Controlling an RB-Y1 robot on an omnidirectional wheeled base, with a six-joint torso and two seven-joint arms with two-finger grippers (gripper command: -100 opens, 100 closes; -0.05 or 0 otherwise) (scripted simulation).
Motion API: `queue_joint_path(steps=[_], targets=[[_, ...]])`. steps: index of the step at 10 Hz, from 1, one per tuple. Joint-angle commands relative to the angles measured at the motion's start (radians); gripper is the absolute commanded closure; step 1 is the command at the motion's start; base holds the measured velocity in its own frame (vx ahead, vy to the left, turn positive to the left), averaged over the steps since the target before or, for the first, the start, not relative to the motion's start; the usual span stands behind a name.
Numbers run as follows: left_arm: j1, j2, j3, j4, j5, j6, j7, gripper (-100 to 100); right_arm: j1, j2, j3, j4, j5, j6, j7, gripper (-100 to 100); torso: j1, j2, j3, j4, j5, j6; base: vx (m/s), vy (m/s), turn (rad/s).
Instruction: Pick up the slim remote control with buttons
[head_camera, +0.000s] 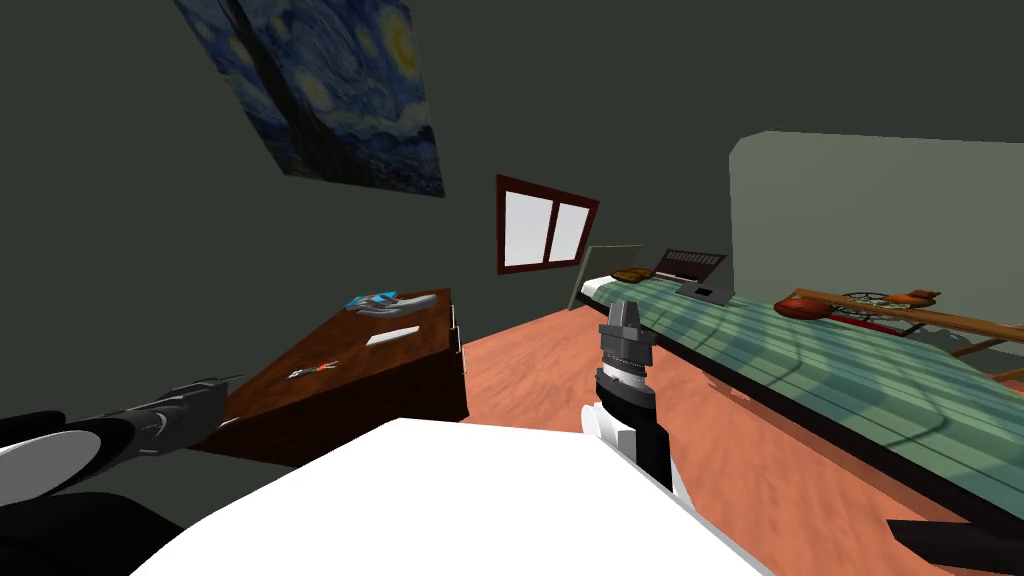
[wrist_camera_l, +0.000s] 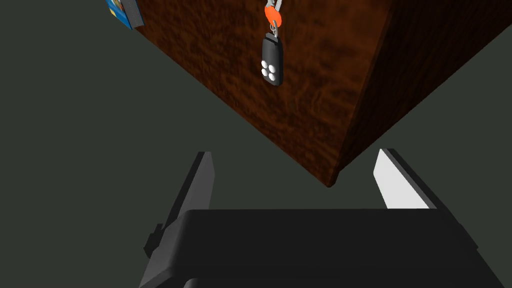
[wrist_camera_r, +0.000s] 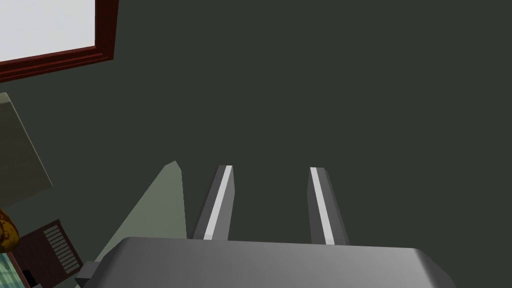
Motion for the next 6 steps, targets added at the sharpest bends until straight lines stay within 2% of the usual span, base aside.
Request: queue_joint_path(steps=[1,2,4,5,6], targets=[[0.003,0.006,0.013,0.007,0.008,0.050,-0.002,-100,0.000,0.000,0.000,0.000,0.000,0.000,0.000,0,0.000,0.000,0.000,0.000,0.000,0.000,0.062,-0.014,-0.136],[0.011,0.017,0.038,0.027,0.026,0.082,-0.010,-100,0.000,0.000,0.000,0.000,0.000,0.000,0.000,0,0.000,0.000,0.000,0.000,0.000,-0.001,0.079,-0.016,-0.213],[0.011,0.017,0.038,0.027,0.026,0.120,-0.010,-100,0.000,0.000,0.000,0.000,0.000,0.000,0.000,0,0.001,-0.001,-0.001,0.000,0.000,-0.001,0.057,-0.001,-0.043],[0.019,0.025,0.061,0.047,0.042,0.156,-0.019,-100,0.000,0.000,0.000,0.000,0.000,0.000,0.000,0,0.001,0.001,0.000,0.000,0.000,-0.001,0.060,-0.004,-0.221],[0.019,0.025,0.061,0.047,0.042,0.181,-0.019,-100,0.000,0.000,0.000,0.000,0.000,0.000,0.000,0,0.001,0.000,0.000,0.000,0.000,0.000,0.067,0.008,-0.120]])
